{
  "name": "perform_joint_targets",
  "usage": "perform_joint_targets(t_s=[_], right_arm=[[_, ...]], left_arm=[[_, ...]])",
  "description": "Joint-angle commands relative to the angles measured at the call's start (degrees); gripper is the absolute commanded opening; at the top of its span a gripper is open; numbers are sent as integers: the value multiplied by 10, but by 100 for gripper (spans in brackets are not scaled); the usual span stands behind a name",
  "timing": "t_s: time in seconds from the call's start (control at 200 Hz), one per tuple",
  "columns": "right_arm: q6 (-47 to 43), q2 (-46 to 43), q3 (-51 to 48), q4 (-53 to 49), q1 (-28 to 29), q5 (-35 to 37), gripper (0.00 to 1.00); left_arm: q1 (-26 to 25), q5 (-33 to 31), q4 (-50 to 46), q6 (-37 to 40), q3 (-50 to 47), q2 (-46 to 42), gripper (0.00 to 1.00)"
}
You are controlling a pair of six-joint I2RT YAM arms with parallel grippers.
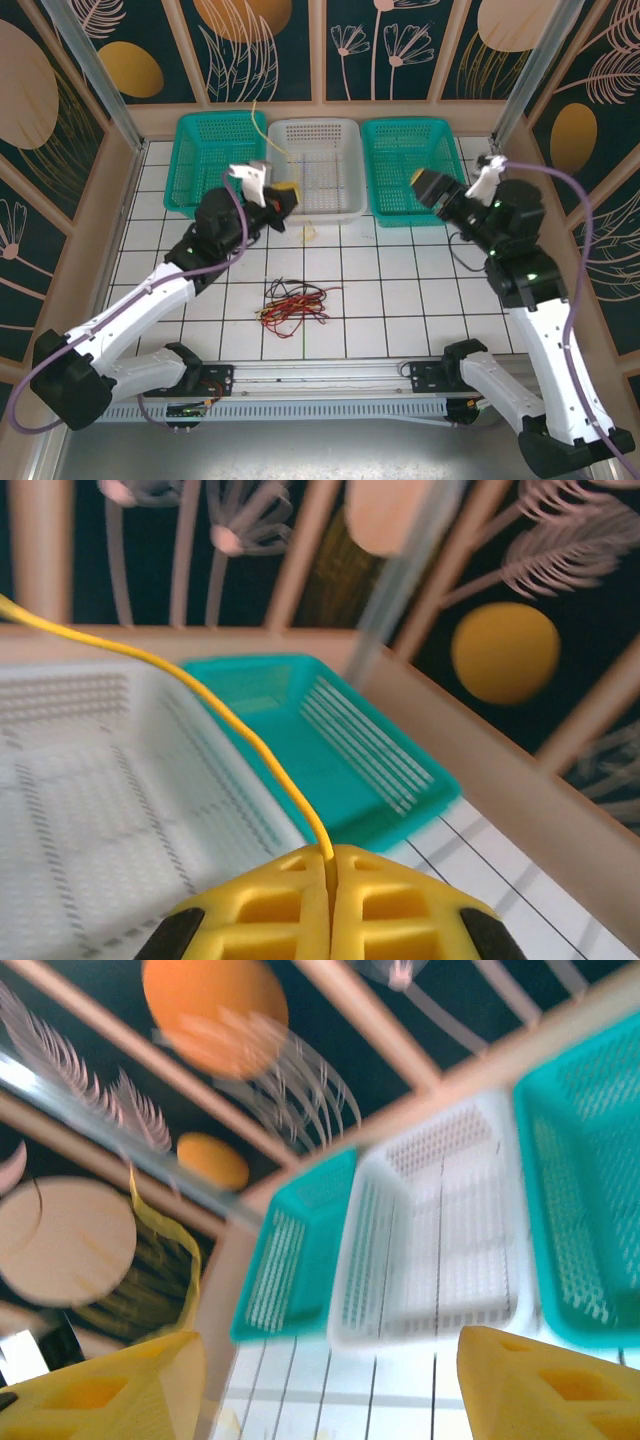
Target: Untangle the cables
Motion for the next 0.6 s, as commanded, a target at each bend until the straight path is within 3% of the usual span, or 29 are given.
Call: perform_joint_targets(t_s=[0.0,0.12,0.255,0.415,0.541,0.566,0.596], right_arm=[[67,-7,-103,95,80,-57,67],[75,24,-137,117,216,53,67],[57,117,-95,103,319,134,64],[44,196,-39,71,370,186,60],[45,205,-41,79,375,190,60],[46,204,-43,79,375,191,60],[47,202,-46,79,375,192,60]], left_arm=[[87,-56,-42,-27,53,37,0],[164,-49,-62,-30,107,111,0],[197,-70,-85,29,182,196,0],[222,-107,-194,119,320,307,0],[256,-107,-235,128,383,373,0],[260,-114,-241,129,392,385,15],[263,-135,-251,129,404,399,46]])
